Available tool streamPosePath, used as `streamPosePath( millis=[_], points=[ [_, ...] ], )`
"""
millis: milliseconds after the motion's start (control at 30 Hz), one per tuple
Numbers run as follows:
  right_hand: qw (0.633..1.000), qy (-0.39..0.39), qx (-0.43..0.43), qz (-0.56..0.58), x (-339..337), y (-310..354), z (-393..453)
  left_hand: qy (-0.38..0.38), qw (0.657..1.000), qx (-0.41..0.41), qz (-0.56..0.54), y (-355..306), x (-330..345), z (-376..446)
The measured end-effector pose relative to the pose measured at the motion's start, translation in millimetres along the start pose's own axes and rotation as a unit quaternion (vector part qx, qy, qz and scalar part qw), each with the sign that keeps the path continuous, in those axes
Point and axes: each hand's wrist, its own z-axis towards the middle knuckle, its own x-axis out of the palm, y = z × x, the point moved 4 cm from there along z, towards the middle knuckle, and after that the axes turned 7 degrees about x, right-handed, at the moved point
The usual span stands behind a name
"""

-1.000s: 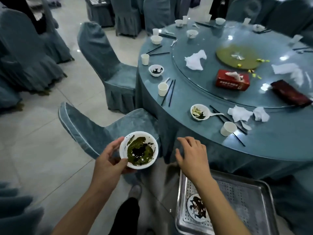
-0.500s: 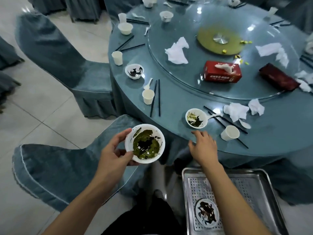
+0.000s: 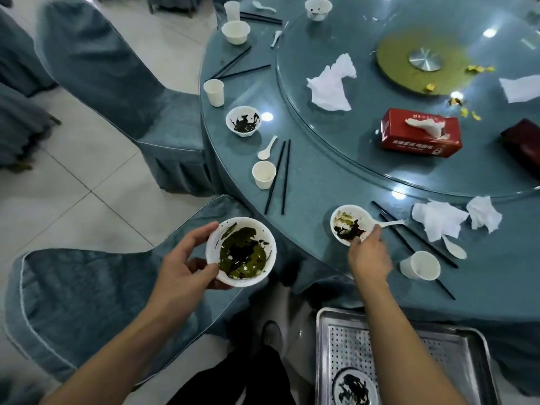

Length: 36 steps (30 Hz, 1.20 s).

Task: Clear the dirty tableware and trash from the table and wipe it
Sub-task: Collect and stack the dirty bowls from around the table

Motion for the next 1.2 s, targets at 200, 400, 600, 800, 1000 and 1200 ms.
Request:
streamPosePath(
  millis=[200,400,600,800,1000,1200],
  points=[
    [0.98,0.039,0.071,0.182,19.8,-12.3,26.1,-0.031,0.999,-0.002,-0.02,3.9,1.5,-0.6],
    [0.957,0.048,0.041,0.282,12.6,2.6,15.7,-0.05,0.999,0.0,-0.019,5.3,-6.7,-8.7],
    [0.927,0.101,-0.108,0.345,-33.8,71.1,-68.8,-0.068,0.997,0.024,-0.041,0.7,-25.8,-19.4],
    [0.87,0.217,-0.278,0.344,-48.3,144.0,-195.1,-0.07,0.994,0.057,-0.062,-0.7,-82.5,-41.0],
    [0.866,0.246,-0.348,0.26,-3.1,186.3,-322.3,-0.069,0.989,0.085,-0.097,12.4,-184.3,-81.4],
    [0.873,0.248,-0.377,0.187,62.9,225.8,-435.9,-0.088,0.987,0.088,-0.105,35.0,-297.8,-123.2]
  ],
)
